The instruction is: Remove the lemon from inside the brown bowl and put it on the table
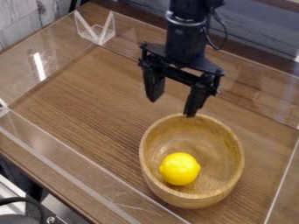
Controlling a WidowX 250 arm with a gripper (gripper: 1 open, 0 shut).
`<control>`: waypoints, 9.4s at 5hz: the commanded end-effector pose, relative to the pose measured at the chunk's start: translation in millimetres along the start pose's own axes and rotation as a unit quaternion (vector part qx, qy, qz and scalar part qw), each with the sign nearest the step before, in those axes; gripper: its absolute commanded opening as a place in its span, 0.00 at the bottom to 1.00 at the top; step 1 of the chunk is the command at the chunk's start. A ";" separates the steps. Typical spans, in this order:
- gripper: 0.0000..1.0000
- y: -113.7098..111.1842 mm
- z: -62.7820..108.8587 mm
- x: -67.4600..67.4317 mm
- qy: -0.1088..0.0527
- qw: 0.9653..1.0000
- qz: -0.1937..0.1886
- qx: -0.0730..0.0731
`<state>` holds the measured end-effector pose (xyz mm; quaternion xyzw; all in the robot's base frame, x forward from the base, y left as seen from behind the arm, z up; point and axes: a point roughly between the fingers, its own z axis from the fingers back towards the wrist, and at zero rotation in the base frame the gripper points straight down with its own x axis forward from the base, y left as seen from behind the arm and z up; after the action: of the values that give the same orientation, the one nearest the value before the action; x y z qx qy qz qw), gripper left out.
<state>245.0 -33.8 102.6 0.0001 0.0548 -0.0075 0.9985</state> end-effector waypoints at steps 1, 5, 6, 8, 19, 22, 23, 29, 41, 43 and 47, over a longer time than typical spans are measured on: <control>1.00 -5.6 11.9 -1.8 -0.030 1.000 -0.005 -0.003; 1.00 -17.8 -4.0 -10.1 -0.020 0.999 -0.027 -0.004; 1.00 -20.6 -7.9 -11.9 -0.020 0.999 -0.032 -0.005; 1.00 -26.5 -14.3 -15.5 -0.019 0.999 -0.042 -0.006; 1.00 -35.2 -46.3 -18.6 -0.028 0.992 -0.118 -0.030; 0.00 -32.4 -46.5 -19.9 -0.022 0.992 -0.124 -0.029; 0.00 -31.2 -41.6 -21.3 -0.018 0.992 -0.125 -0.029; 0.00 -22.0 -26.6 -24.2 -0.006 0.992 -0.126 -0.029; 0.00 -35.9 -63.9 -20.3 -0.018 0.988 -0.145 -0.044; 0.00 -40.3 -67.3 -20.7 -0.022 0.988 -0.141 -0.053; 0.00 -48.5 -73.1 -20.8 -0.023 0.989 -0.136 -0.060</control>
<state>215.4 -78.7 32.0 -0.0678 0.0349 -0.1364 0.9877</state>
